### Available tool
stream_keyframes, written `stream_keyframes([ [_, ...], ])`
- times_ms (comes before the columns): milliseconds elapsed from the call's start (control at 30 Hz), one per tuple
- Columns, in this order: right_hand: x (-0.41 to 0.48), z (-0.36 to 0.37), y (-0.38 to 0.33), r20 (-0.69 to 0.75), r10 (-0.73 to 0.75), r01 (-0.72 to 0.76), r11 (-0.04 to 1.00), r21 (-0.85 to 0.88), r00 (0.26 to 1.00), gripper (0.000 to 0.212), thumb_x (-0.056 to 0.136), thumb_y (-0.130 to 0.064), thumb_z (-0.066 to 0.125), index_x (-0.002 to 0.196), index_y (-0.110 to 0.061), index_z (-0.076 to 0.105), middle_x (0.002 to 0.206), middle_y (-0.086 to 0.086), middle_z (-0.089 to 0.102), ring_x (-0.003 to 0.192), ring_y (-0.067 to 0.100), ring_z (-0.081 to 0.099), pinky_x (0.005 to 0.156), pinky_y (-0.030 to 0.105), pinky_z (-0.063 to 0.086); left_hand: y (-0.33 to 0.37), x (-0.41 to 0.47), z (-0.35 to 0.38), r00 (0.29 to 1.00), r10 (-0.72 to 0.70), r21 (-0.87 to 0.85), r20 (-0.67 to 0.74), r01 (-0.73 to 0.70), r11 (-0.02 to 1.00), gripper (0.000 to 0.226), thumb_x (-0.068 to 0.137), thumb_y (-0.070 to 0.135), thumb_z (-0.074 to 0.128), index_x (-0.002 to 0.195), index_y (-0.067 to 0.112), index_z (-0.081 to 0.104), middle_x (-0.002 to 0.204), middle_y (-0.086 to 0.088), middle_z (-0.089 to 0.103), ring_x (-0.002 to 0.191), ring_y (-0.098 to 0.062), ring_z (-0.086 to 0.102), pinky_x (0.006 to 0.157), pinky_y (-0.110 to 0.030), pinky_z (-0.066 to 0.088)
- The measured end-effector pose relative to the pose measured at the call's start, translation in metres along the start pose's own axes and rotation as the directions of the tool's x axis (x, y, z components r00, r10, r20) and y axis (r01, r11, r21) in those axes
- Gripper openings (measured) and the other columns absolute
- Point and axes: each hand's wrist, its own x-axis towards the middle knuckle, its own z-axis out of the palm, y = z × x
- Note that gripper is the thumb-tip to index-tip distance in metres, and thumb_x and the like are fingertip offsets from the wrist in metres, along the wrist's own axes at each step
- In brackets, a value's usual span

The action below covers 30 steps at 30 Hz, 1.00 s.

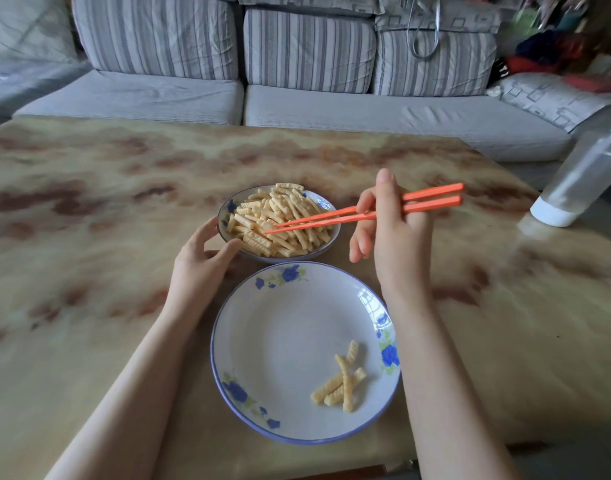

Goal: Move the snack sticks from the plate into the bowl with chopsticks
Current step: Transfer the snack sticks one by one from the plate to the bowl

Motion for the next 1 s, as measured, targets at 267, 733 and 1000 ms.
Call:
stream_keyframes([
  [267,0.009,-0.027,-0.022,0.047,-0.012,0.010,1.000,0.027,0.999,0.050,0.103,-0.024,0.043,0.054,-0.016,0.051,0.044,0.001,0.040,0.028,0.016,0.031,0.034,0.021,0.028,0.001,0.000,0.000,1.000,0.002,0.001,0.003,-0.002,1.000,0.046,0.090,0.022,0.068,0.134,0.029,0.058,0.086,0.011,0.072,0.062,-0.002,0.069,0.064,-0.015,0.051],
  [733,0.005,-0.093,-0.063,0.304,0.299,-0.209,0.932,-0.295,0.904,0.040,0.096,-0.031,0.042,0.067,-0.004,0.041,0.034,-0.009,0.034,0.026,0.006,0.016,0.032,0.012,0.015,-0.003,0.002,-0.001,1.000,0.007,0.009,0.008,-0.007,1.000,0.045,0.090,0.023,0.068,0.133,0.029,0.058,0.091,0.010,0.073,0.071,-0.013,0.072,0.079,-0.030,0.056],
  [1000,0.004,-0.096,-0.065,0.361,0.337,-0.173,0.893,-0.416,0.869,0.044,0.091,-0.037,0.045,0.063,-0.004,0.047,0.033,-0.002,0.021,0.029,0.010,0.014,0.034,0.015,0.014,-0.003,0.001,-0.001,1.000,0.009,0.011,0.012,-0.009,1.000,0.045,0.090,0.023,0.068,0.133,0.030,0.058,0.091,0.004,0.075,0.068,-0.011,0.071,0.075,-0.027,0.054],
])
